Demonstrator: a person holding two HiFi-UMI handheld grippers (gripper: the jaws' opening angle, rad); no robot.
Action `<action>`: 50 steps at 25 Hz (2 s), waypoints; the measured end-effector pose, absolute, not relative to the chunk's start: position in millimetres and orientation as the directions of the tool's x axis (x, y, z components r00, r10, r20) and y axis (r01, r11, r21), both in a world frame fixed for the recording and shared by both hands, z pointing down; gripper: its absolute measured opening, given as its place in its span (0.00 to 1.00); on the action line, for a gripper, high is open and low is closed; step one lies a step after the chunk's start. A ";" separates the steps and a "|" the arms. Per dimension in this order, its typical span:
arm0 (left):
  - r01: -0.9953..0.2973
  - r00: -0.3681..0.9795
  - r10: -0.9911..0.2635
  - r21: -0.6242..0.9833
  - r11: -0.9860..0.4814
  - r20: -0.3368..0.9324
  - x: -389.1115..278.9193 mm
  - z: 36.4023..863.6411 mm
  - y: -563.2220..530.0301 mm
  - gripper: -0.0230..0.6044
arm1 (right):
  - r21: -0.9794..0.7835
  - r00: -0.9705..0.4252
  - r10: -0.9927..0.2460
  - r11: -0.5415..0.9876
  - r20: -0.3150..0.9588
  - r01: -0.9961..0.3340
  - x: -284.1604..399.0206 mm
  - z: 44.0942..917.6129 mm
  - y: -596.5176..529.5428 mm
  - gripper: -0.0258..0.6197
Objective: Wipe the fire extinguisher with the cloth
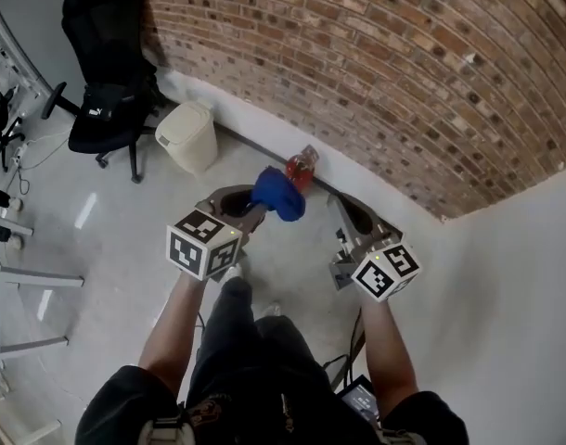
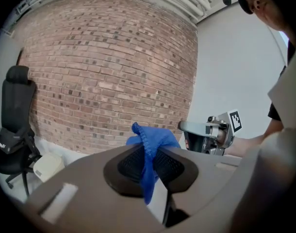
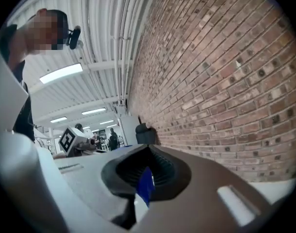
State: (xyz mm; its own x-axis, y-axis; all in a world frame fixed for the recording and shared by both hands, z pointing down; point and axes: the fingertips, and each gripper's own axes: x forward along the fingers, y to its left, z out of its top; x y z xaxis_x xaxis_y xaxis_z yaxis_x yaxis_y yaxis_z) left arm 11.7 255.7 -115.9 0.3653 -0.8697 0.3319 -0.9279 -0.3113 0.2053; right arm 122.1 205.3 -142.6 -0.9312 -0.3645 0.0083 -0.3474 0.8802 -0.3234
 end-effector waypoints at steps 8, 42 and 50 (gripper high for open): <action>-0.915 0.396 -0.880 0.191 -0.354 0.264 20.6 -179.0 286.5 0.11 | -0.160 -0.942 -0.336 0.930 -0.001 -0.332 105.2 -212.6 245.8 0.05; -0.810 0.584 -0.783 0.095 -0.578 0.215 50.6 -233.5 294.1 0.11 | -0.052 -0.871 -0.491 0.870 -0.020 -0.490 111.2 -277.8 286.0 0.04; -0.812 0.582 -0.784 0.101 -0.575 0.215 50.3 -234.7 297.4 0.11 | -0.050 -0.871 -0.491 0.871 -0.022 -0.489 110.2 -282.1 288.0 0.04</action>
State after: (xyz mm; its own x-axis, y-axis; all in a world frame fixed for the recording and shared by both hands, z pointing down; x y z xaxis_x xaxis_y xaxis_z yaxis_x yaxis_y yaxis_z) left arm 50.3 297.4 -234.7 0.5819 -0.7843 0.2150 -0.8120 -0.5748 0.1010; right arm 110.2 288.0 -282.1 -0.8710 -0.4908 -0.0225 -0.4893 0.8706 -0.0502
